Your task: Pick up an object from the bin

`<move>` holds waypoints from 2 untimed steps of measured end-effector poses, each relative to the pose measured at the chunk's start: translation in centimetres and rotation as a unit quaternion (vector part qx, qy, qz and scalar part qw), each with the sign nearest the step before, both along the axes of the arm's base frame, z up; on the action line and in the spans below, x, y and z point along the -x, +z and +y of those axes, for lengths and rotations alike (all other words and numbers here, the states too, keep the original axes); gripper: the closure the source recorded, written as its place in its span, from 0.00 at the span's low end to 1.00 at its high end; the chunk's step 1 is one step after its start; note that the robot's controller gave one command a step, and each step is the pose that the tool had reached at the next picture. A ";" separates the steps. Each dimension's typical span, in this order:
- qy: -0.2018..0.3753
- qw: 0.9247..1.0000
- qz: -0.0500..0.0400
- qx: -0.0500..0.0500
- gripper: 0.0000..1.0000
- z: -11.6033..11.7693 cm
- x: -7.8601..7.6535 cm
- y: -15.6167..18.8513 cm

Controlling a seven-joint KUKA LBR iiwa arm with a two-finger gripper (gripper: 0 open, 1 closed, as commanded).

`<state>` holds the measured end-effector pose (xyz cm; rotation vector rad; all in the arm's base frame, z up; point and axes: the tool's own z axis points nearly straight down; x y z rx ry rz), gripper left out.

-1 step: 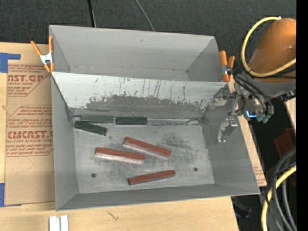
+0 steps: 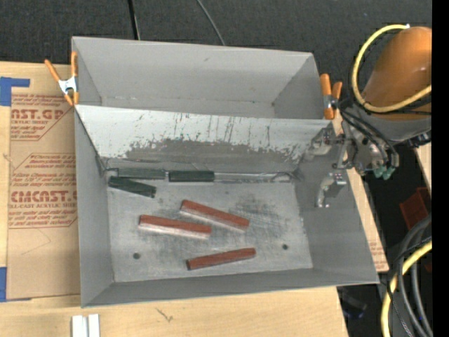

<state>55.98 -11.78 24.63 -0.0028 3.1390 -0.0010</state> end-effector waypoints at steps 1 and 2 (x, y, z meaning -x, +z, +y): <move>-0.001 1.000 -0.004 0.001 0.00 0.4 0.3 -0.4; 0.020 1.000 0.003 -0.002 0.00 4.0 0.9 -1.2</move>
Offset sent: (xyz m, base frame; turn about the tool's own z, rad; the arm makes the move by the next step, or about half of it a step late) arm -0.0084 0.0349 0.0301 -0.0773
